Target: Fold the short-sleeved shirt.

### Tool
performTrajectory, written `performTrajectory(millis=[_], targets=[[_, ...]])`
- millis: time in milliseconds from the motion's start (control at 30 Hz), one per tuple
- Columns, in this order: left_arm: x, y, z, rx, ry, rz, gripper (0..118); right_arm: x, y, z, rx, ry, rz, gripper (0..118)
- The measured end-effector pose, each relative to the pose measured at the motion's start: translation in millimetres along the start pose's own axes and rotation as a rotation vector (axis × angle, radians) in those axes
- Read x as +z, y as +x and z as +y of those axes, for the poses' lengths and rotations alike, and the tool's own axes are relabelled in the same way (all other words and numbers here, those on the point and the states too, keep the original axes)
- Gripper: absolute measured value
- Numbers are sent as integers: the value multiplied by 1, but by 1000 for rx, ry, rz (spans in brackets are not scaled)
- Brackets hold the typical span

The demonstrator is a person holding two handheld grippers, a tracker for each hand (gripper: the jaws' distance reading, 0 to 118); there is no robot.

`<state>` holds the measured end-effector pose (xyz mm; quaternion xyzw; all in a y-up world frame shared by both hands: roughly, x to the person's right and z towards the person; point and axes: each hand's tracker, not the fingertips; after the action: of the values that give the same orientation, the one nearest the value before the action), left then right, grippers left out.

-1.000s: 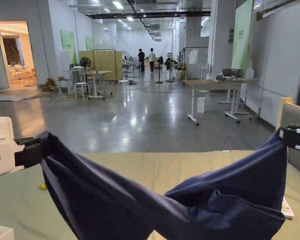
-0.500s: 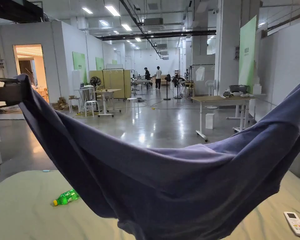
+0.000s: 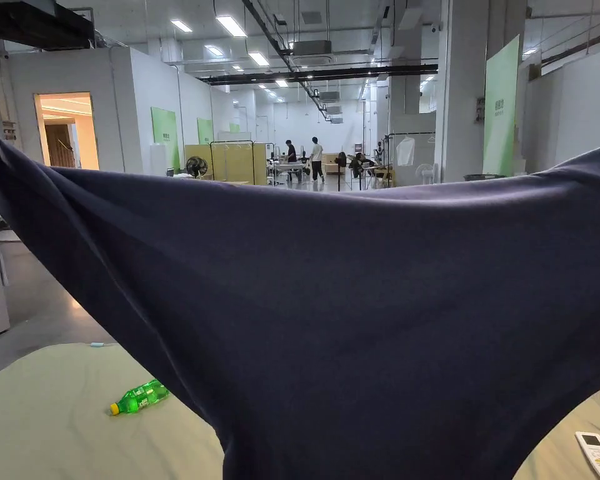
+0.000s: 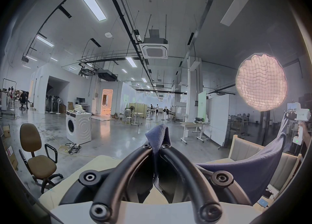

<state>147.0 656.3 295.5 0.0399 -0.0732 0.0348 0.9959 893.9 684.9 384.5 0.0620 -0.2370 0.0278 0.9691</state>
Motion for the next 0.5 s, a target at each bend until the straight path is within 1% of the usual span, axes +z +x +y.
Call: performTrajectory(millis=[33,167,300,400,467,500], targets=[[1,-2,-2,9,10,8,5,6,-3,-2,5,14,-14,1],[-4,-10,-9,30,10,18,5,0,-7,-8,25,20,-10,1],[-15,-5,-15,36,-3,28,5,-14,-13,-13,13,14,-6,1],[-40,-4,-28,-4,-12,59,5,-30,-23,-21,24,-8,-2,1],[-59,-6,-38,-1,-7,69,5,-38,-31,-25,37,-32,4,1],[-69,-8,-42,22,-20,69,5,-44,-35,-30,41,-40,5,1]])
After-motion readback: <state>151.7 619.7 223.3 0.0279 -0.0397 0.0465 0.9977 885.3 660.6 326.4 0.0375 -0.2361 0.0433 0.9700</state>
